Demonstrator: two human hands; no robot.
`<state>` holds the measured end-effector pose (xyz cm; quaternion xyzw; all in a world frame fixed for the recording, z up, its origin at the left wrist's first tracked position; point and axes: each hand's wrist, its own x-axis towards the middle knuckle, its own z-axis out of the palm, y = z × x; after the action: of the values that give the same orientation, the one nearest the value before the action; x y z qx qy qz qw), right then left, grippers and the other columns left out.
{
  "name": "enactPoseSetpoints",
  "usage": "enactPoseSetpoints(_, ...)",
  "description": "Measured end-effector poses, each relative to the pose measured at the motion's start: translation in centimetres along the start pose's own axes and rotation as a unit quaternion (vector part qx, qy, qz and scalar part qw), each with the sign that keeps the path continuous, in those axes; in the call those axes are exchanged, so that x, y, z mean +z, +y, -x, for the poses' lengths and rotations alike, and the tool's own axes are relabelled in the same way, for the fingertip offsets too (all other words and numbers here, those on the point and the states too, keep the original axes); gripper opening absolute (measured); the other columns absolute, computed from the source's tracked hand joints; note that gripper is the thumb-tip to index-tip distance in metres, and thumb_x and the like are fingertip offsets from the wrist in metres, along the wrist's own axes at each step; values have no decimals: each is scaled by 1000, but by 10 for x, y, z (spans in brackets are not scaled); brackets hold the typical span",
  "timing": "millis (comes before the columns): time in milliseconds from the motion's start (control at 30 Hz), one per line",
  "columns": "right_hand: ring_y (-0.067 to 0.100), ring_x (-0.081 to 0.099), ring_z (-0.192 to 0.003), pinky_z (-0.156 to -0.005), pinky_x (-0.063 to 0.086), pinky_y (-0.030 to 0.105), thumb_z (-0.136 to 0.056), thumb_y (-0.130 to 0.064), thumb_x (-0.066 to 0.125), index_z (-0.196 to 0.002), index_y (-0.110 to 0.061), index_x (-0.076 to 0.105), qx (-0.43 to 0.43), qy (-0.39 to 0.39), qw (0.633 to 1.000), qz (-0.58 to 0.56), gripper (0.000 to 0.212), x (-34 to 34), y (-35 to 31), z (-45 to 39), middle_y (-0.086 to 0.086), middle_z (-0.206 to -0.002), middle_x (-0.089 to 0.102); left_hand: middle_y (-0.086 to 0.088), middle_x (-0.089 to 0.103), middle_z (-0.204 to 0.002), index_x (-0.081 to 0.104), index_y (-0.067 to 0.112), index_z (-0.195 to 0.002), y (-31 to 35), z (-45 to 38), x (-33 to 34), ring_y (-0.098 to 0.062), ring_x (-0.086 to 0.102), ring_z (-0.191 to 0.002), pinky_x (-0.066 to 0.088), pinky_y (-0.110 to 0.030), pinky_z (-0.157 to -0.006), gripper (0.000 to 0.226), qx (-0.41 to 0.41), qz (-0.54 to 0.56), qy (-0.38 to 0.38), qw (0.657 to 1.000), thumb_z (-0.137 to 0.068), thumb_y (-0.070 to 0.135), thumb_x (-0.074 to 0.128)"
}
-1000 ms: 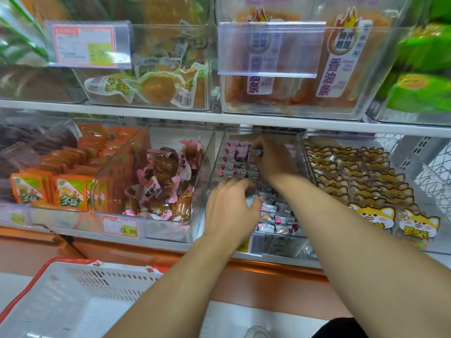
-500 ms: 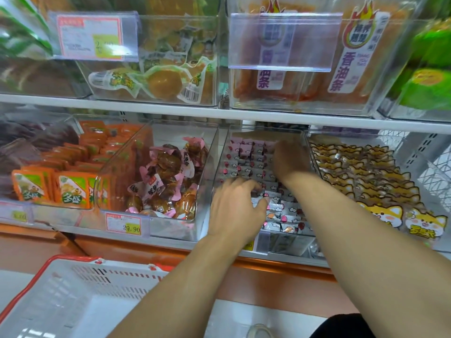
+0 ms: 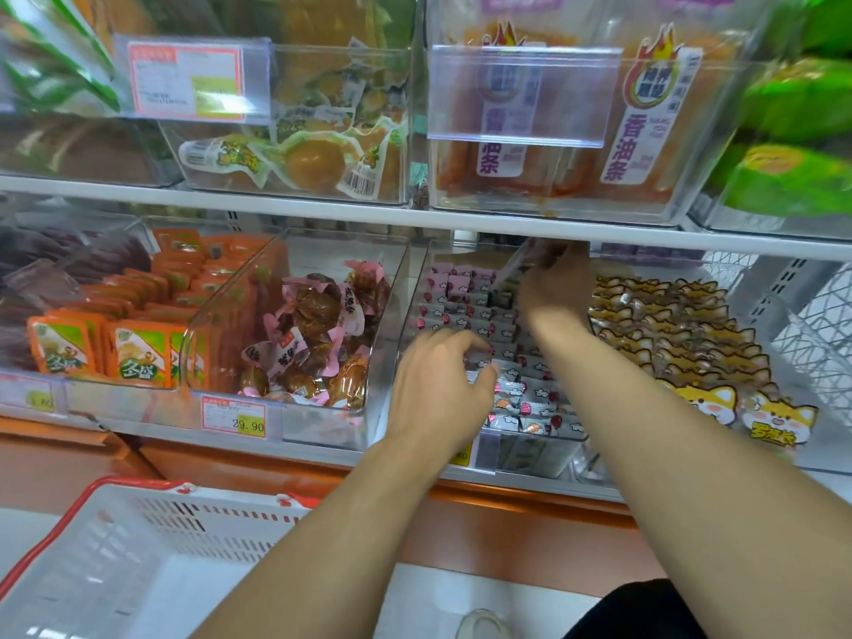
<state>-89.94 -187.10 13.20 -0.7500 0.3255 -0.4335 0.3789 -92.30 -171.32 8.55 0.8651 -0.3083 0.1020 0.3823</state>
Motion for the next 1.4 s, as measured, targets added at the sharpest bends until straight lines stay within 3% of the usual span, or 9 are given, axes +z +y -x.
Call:
enactPoseSetpoints(100,7,49,-71,-64,38,5,-100,0,47,-99,-11,50,72,13,981,-180,12,-17,-3,10,-6,-81,51,12,68,-109,71,26,-108,5,4,-5,-8,56,-109,44,-26,-91,17,-20,63,22,998,-92,30,68)
enactPoseSetpoints(167,13,54,-80,-77,45,17,-100,-1,47,-99,-14,54,138,10,940,-312,15,-32,-8,20,-1,-88,56,13,69,-106,71,25,-106,9,6,-10,-5,60,-104,49,-25,-90,14,-46,125,60,989,-93,25,68)
enactPoseSetpoints(300,23,65,-103,-90,57,38,-101,-1,47,-101,-14,61,266,-82,914,-296,20,-63,-18,43,7,-107,69,9,70,-102,67,21,-110,20,14,-21,3,65,-89,50,-9,-72,16,-116,295,133,939,-94,22,69)
enactPoseSetpoints(467,24,68,-104,-76,63,30,-101,1,50,-112,0,60,358,-173,818,-416,14,-100,-32,76,16,-110,70,-1,76,-97,67,22,-107,19,23,-34,-9,73,-79,59,-24,-67,15,-224,439,119,862,-95,30,68)
enactPoseSetpoints(567,27,70,-104,-79,62,32,-101,1,52,-117,4,61,377,-178,799,-434,18,-107,-26,90,20,-112,70,-5,79,-92,70,12,-105,19,24,-40,-14,75,-78,59,-24,-68,21,-282,557,78,777,-92,28,71)
enactPoseSetpoints(700,27,72,-100,-72,63,30,-101,-1,54,-117,5,62,377,-199,793,-435,19,-111,-18,88,20,-107,74,-7,77,-88,72,8,-95,17,24,-41,-13,73,-72,57,-19,-65,15,-292,600,81,741,-89,22,73)
enactPoseSetpoints(933,21,78,-82,-64,62,31,-101,-5,57,-112,-3,65,370,-250,808,-384,15,-96,-14,80,12,-91,79,-13,77,-90,63,9,-88,3,19,-36,-16,72,-64,56,-20,-55,18,-299,522,128,789,-98,23,65)
enactPoseSetpoints(1067,22,78,-77,-61,62,31,-99,-1,57,-108,0,65,370,-253,805,-389,12,-91,-14,76,18,-97,77,-5,76,-90,57,16,-82,-9,18,-37,-22,76,-68,56,-23,-50,23,-242,416,140,865,-101,28,59)
enactPoseSetpoints(1400,25,74,-100,-82,62,36,-92,-10,71,-121,-19,62,242,-341,834,-360,32,-93,-12,80,5,-104,78,0,72,-71,55,13,-79,-6,24,-38,-8,68,-60,50,-27,-48,23,-203,320,169,910,-99,20,61)
